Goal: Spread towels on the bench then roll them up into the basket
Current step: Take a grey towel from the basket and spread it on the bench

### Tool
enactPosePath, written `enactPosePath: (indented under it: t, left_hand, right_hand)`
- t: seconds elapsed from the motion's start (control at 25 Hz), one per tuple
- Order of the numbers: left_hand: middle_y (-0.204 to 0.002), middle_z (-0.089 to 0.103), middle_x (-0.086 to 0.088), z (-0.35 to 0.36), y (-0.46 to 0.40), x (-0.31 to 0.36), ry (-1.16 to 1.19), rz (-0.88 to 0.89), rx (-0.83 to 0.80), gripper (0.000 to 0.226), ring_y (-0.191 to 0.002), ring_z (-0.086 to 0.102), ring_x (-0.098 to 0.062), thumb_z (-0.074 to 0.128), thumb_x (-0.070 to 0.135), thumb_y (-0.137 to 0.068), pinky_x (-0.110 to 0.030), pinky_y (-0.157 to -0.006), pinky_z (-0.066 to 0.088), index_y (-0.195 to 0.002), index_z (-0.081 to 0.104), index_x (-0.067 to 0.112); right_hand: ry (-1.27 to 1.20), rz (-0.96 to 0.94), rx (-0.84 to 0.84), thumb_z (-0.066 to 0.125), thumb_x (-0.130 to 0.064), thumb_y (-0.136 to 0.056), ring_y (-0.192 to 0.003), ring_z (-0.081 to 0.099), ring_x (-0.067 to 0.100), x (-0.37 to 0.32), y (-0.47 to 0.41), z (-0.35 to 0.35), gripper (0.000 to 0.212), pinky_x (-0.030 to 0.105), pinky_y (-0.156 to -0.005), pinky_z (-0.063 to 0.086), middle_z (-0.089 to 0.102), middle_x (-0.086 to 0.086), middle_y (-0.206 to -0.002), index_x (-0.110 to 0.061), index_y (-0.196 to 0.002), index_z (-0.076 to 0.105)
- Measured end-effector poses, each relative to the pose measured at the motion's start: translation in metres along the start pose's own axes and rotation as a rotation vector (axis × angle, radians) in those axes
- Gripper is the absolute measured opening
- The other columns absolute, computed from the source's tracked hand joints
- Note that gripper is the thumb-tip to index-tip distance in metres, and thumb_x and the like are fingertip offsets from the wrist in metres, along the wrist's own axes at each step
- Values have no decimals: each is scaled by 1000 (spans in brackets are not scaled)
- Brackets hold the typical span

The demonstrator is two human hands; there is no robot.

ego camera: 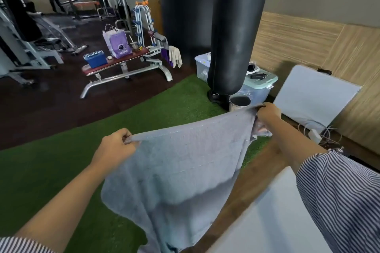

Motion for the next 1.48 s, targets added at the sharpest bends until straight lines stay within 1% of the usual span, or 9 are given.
enactPosePath:
  t: [0.16, 0.32, 0.44, 0.64, 0.76, 0.96, 1.08, 1.28, 1.48]
  left_hand:
    - [-57, 48, 2, 2, -23, -12, -162, 55, 17, 31, -54, 48, -18, 55, 39, -92, -28, -51, 35, -69, 40, 25]
    - [-52, 50, 3, -7, -39, 7, -253, 113, 88, 37, -53, 52, -16, 53, 53, -90, -27, -48, 35, -66, 42, 26]
    - [-50, 51, 5, -18, -42, 42, -90, 213, 125, 33, -51, 51, -16, 59, 54, -86, -27, -48, 34, -69, 53, 26]
    - [-55, 50, 0, 25, 17, 98, 40, 410, 3, 28, -54, 50, -22, 60, 49, -87, -35, -51, 40, -75, 55, 25]
    - [-56, 52, -4, 81, 87, 96, 54, 413, -133, 38, -51, 53, -19, 55, 60, -85, -34, -49, 39, -76, 51, 24]
    - [-59, 55, 8, 182, 225, 38, -29, 269, -376, 29, -50, 53, -6, 55, 63, -83, -25, -50, 36, -83, 49, 34]
    - [-60, 52, 5, 217, 299, 14, -90, 230, -531, 48, -54, 50, -5, 51, 63, -85, -26, -54, 34, -76, 50, 16]
    - [-67, 52, -3, 224, 372, 22, -90, 255, -615, 53, -61, 53, -16, 39, 65, -86, -25, -52, 27, -77, 53, 15]
    - [-66, 52, 6, 218, 428, 41, -110, 279, -666, 39, -70, 59, -15, 39, 65, -87, -24, -56, 35, -73, 51, 30]
  right_hand:
    - [-256, 1, -12, 33, 0, -92, -80, 64, 43, -22, -33, 26, 43, 49, -72, 56, 63, 24, -105, -10, -130, 50]
    - [-424, -27, 5, 34, -5, -94, -98, 58, 39, -52, -52, 8, 41, 51, -88, 51, 60, 16, -112, -7, -133, 46]
    - [-574, -6, 60, 36, -1, -92, -111, 55, 40, -54, -68, -38, 42, 50, -87, 50, 70, 10, -98, -6, -131, 48]
    - [-574, -57, 149, 32, -2, -92, -118, 48, 41, 26, -52, -113, 40, 50, -96, 45, 54, 23, -122, -16, -122, 55]
    - [-393, -97, 144, 35, 1, -89, -95, 54, 33, 115, -24, -125, 41, 37, -84, 46, 54, 13, -114, -6, -124, 55]
    - [608, -410, -65, 45, -14, -91, -110, 54, 33, 250, 36, -104, 29, 38, -90, 44, 61, 17, -116, -6, -112, 63]
    - [956, -695, -237, 44, -26, -88, -115, 49, 30, 303, 86, -87, 30, 35, -82, 43, 54, 5, -121, -20, -108, 64]
    - [946, -840, -661, 43, -20, -83, -106, 55, 24, 358, 156, -76, 28, 32, -90, 42, 59, 4, -104, -9, -93, 66]
    - [992, -698, -536, 42, -43, -88, -103, 54, 21, 400, 176, -112, 34, 34, -92, 43, 58, 3, -104, -15, -90, 62]
Point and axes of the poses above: each hand's wrist, its own y-axis away from the middle knuckle, its own z-axis out of the palm, x = y × z, the point moved 7 cm from there along -y, towards the middle knuckle
